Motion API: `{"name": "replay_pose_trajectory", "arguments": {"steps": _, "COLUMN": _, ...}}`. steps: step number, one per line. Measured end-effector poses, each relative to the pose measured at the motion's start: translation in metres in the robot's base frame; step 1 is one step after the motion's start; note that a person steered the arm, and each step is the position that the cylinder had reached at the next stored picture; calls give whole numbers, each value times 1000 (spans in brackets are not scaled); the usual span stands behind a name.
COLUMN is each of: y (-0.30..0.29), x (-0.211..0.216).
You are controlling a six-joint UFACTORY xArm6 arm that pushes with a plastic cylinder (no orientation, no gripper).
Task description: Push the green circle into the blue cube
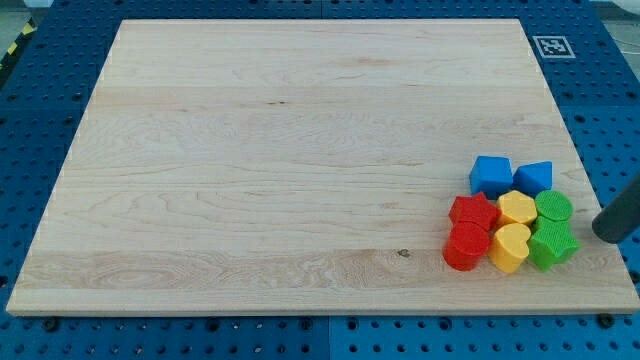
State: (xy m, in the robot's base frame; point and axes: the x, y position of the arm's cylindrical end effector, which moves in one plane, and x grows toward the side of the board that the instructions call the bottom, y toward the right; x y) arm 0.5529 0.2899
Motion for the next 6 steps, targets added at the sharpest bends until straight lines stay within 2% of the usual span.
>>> {"name": "replay_pose_trajectory", "arguments": {"steps": 3, "y": -9, "x": -10}}
{"name": "replay_pose_trajectory", "arguments": {"steps": 5, "y": -58, "x": -13}}
{"name": "replay_pose_trajectory", "arguments": {"steps": 6, "y": -85, "x": -32}}
